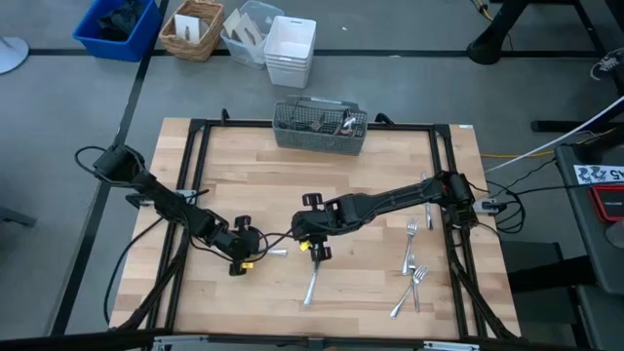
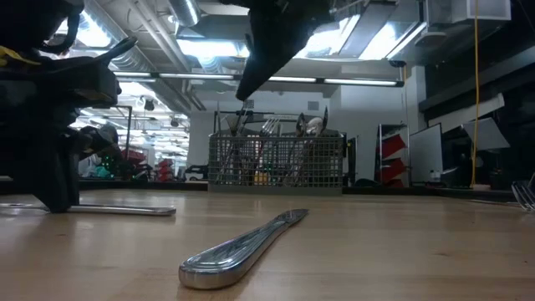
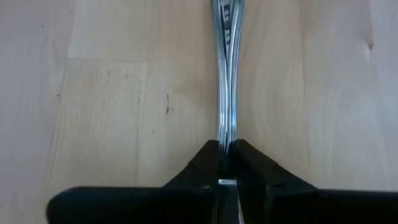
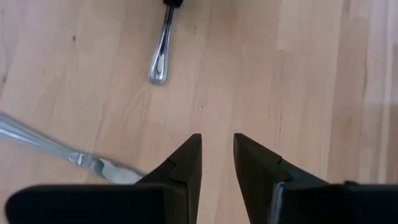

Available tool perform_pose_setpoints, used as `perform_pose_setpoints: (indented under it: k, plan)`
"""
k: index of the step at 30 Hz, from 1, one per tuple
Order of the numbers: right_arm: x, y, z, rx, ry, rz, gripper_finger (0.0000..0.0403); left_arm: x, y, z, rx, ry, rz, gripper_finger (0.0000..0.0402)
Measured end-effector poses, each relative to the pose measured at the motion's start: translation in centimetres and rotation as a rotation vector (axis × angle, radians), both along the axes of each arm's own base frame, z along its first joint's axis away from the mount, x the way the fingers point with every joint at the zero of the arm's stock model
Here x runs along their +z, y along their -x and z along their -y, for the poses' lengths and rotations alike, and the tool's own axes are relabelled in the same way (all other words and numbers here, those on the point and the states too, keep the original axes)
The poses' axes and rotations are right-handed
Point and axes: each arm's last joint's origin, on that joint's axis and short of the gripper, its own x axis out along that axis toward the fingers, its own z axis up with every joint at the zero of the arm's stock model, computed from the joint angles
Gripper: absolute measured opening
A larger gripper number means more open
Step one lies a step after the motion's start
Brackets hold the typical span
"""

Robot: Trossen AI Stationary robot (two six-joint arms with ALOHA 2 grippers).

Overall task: Sort silverware
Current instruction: Put the table knife into the gray silverware organizer

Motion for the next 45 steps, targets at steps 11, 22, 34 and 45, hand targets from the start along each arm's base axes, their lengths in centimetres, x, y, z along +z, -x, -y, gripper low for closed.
perform_pose_setpoints:
  k: [11,22,34,45]
  plan:
    - [0.3,-0.5,-0.3,-0.012,-0.09,0.054,0.0096,0.2,-0.7,-0.4,0.035,0.047,0.041,0.0033]
    - [0.6,-0.9,-0.6,0.029,-0.162,0.093,0.017,0.2,-1.1,-1.1,0.14,0.117,0.031,0.0043]
    - [-4.5,-2.7,-1.0,0.025,-0.142,0.008,0.0175,0.3,-1.3,-1.1,0.219,0.199,0.042,0.0044]
    - [-7.6,-3.7,-1.2,0.057,-0.117,-0.017,0.0175,0.4,-1.5,-1.0,0.312,0.276,0.057,0.0045]
